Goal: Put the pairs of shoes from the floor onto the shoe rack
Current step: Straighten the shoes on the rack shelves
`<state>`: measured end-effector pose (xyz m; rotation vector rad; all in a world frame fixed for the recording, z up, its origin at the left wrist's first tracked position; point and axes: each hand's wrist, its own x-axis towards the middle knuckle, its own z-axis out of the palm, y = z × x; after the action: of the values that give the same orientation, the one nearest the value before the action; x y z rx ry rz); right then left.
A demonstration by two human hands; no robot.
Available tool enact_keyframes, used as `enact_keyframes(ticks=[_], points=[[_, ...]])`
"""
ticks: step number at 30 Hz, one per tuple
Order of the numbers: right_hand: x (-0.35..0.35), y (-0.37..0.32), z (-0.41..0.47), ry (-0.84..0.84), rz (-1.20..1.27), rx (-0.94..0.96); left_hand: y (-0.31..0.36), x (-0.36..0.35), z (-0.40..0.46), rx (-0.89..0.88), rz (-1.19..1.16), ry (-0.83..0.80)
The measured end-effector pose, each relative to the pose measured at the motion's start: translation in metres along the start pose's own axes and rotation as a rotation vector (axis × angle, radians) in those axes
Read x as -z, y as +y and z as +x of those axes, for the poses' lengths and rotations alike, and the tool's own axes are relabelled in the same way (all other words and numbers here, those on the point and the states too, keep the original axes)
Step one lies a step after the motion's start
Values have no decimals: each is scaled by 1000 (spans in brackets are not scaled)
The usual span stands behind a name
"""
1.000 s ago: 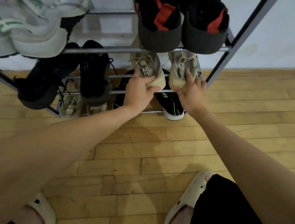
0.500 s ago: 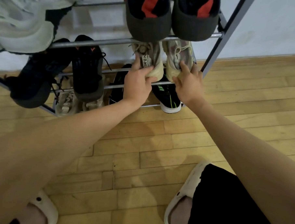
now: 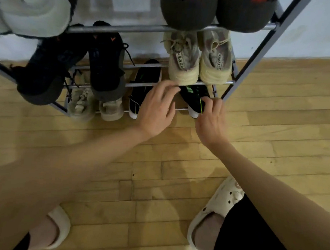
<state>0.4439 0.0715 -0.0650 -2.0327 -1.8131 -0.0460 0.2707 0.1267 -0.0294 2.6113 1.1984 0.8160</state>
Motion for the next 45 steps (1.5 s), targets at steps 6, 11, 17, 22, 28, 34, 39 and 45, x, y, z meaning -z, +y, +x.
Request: enact_keyframes(ticks=[6, 11, 17, 22, 28, 34, 39, 45], points=[[-29, 0, -10, -403, 7, -193, -52, -12, -44, 523, -47, -270], [-43, -9, 10, -279, 414, -816, -70, -23, -23, 1348, -404, -233], [-65, -6, 38, -22, 903, -1334, -83, -49, -19, 1627, -649, -40], [-65, 8, 42, 21, 1148, -1477, -76, -51, -21, 1641, -1097, 151], [-64, 15, 39, 113, 1361, -1431, -55, -47, -12, 1624, -1248, 267], [-65, 24, 44, -50, 1440, -1417, -31, -46, 9, 1660, -1303, 282], [-69, 32, 37, -82, 1528, -1345, -16, -53, 21, 1599, -1360, 240], [-72, 42, 36, -112, 1692, -1325, -1, -73, 39, 1598, -1415, 258]])
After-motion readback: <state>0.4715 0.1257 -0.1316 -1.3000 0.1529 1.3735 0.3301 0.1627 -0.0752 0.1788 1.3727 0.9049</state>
